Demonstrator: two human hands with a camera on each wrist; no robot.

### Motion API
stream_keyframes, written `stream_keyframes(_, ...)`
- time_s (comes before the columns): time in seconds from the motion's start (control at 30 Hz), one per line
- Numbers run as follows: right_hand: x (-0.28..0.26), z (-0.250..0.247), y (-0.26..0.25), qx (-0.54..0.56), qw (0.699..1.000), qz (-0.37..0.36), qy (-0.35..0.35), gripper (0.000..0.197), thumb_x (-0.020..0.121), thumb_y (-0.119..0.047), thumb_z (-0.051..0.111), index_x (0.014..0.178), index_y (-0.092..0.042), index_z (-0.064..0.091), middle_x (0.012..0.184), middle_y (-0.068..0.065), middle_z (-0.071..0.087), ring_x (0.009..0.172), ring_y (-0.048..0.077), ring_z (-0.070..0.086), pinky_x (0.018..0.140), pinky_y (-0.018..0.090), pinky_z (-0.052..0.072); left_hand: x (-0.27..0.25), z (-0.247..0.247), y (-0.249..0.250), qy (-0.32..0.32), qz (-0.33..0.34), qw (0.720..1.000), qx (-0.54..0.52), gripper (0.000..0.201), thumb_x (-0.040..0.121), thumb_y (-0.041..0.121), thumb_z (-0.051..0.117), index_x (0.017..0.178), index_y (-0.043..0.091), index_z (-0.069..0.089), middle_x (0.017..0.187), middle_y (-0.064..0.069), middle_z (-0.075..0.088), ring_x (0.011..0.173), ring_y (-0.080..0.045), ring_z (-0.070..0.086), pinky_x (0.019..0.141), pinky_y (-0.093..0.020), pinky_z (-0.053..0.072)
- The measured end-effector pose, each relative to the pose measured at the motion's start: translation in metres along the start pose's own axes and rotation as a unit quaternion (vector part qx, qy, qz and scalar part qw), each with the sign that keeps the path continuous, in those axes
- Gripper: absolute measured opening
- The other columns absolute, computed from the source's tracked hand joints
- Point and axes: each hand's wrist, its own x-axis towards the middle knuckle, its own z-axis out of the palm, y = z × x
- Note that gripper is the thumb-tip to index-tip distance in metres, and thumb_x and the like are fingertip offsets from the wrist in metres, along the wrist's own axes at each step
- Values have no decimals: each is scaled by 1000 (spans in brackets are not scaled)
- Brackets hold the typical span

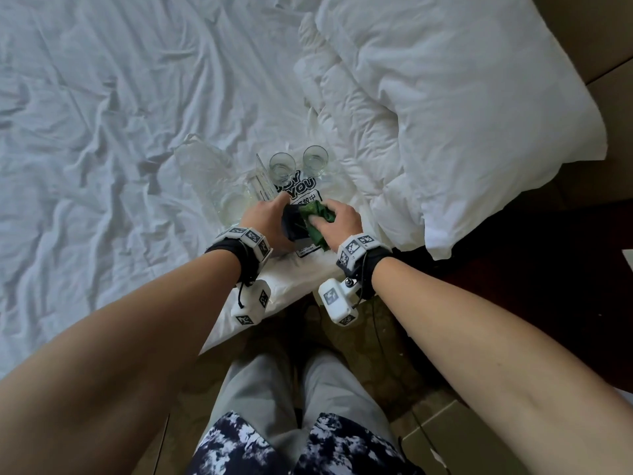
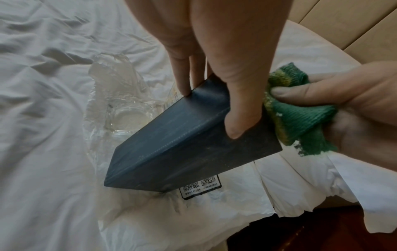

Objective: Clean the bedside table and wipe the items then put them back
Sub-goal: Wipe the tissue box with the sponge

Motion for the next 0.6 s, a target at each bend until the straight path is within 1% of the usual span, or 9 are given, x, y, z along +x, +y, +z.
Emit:
stream_keyframes(0.07, 5, -11, 0, 95, 995, 44, -1, 17, 86, -19, 69, 103, -20, 69, 93, -3, 70, 89, 19, 66, 84, 34, 56, 4, -8, 0, -19, -9, 1000, 14, 67, 57, 49, 83, 101, 11, 50, 69, 4, 49, 60, -25, 53, 56, -26, 35)
stream_keyframes(0.1, 8, -17, 2, 128, 989, 76, 17, 13, 89, -17, 65, 101, -20, 67, 89, -4, 67, 86, 21, 65, 82, 38, 57, 7, -11, 0, -35, -12, 999, 24, 67, 58, 45, 85, 105, 10, 50, 73, 2, 51, 64, -26, 54, 58, -27, 36)
stream_keyframes(0.13, 12, -22, 5, 147, 983, 105, 41, 10, 91, -15, 62, 99, -19, 66, 86, -4, 65, 83, 22, 64, 80, 40, 57, 9, -15, 2, -49, -16, 998, 34, 69, 58, 42, 86, 108, 10, 49, 76, 0, 52, 67, -26, 54, 59, -27, 37)
stream_keyframes(0.2, 17, -30, 13, 149, 974, 149, 82, 8, 90, -13, 58, 94, -17, 63, 85, 1, 63, 81, 24, 60, 77, 38, 55, 11, -18, 3, -61, -17, 997, 44, 71, 57, 40, 87, 109, 12, 48, 77, 1, 53, 68, -25, 54, 58, -27, 37)
stream_keyframes(0.27, 20, -33, 19, 136, 971, 170, 99, 8, 89, -12, 56, 90, -16, 62, 87, 4, 63, 83, 27, 60, 79, 39, 54, 12, -17, 4, -61, -15, 997, 42, 70, 57, 40, 87, 109, 12, 49, 77, 2, 53, 67, -24, 53, 58, -27, 37)
stream_keyframes(0.33, 23, -32, 22, 124, 972, 174, 98, 8, 88, -12, 54, 87, -16, 61, 88, 5, 63, 85, 29, 61, 83, 43, 55, 13, -16, 4, -60, -16, 997, 36, 69, 56, 40, 87, 107, 13, 48, 77, 0, 55, 65, -23, 51, 57, -27, 37)
stream_keyframes(0.43, 29, -28, 24, 103, 977, 166, 87, 8, 86, -15, 54, 84, -16, 62, 87, 8, 65, 85, 33, 64, 80, 49, 56, 14, -16, 2, -57, -16, 998, 28, 69, 55, 38, 87, 106, 12, 48, 78, -3, 58, 64, -24, 50, 57, -28, 38)
stream_keyframes(0.47, 30, -26, 23, 91, 980, 159, 81, 9, 86, -16, 54, 86, -15, 63, 88, 8, 65, 86, 34, 64, 80, 48, 56, 14, -16, 2, -56, -18, 998, 28, 68, 55, 38, 86, 106, 12, 49, 76, -2, 57, 64, -24, 50, 57, -28, 37)
stream_keyframes(0.6, 33, -25, 13, 6, 992, 122, 42, 19, 89, -18, 56, 101, -7, 65, 97, 11, 68, 91, 31, 62, 82, 35, 51, 13, -13, 1, -52, -16, 998, 27, 66, 56, 39, 86, 103, 11, 49, 74, 0, 55, 64, -25, 54, 56, -27, 39)
